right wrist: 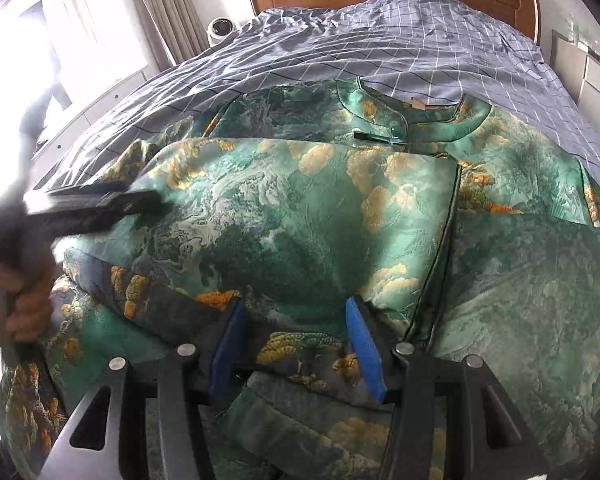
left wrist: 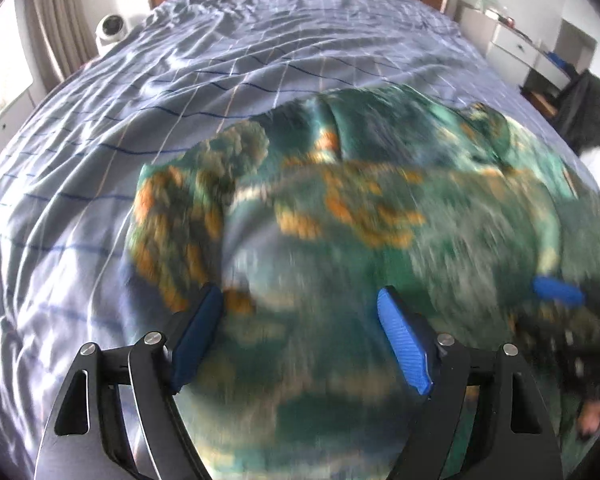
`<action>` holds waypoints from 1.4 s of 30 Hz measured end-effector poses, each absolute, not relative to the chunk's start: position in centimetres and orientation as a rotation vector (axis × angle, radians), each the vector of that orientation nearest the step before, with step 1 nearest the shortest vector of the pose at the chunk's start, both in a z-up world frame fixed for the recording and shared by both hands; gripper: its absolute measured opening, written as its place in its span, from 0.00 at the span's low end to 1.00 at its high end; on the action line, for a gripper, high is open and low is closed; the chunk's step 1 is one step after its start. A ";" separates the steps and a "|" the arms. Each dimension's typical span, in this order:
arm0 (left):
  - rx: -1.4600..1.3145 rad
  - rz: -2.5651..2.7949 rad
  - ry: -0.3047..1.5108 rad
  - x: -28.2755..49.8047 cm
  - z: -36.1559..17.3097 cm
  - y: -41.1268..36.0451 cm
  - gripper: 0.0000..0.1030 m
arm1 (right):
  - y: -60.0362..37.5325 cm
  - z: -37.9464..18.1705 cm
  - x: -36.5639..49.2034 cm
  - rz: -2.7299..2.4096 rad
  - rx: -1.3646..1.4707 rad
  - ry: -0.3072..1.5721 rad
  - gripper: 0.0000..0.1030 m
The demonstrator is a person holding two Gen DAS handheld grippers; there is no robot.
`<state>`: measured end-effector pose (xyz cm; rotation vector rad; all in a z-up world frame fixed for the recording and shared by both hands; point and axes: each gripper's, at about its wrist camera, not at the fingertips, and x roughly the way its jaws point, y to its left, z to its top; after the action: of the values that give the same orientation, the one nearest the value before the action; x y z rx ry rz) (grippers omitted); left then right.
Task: Fold large clothes
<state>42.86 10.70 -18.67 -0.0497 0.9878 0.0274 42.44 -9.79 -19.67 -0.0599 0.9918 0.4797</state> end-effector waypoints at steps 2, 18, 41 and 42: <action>-0.048 0.012 1.000 41.4 -18.5 10.7 0.79 | -9.5 -19.6 42.5 0.472 -0.074 0.998 0.51; 0.014 -0.073 0.894 25.6 -12.7 9.3 0.90 | -10.2 -12.9 37.7 0.415 -0.118 0.882 0.79; -0.115 -0.235 1.069 16.1 -18.1 12.0 0.95 | -39.9 -17.7 14.9 0.276 0.191 1.181 0.79; -0.099 -0.238 1.073 15.9 -18.0 11.7 0.95 | -39.7 -18.6 14.9 0.300 0.215 1.195 0.79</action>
<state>15.86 11.70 -18.03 -0.0986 1.0726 -0.2381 14.94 -39.68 -18.58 0.2153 1.1947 0.3005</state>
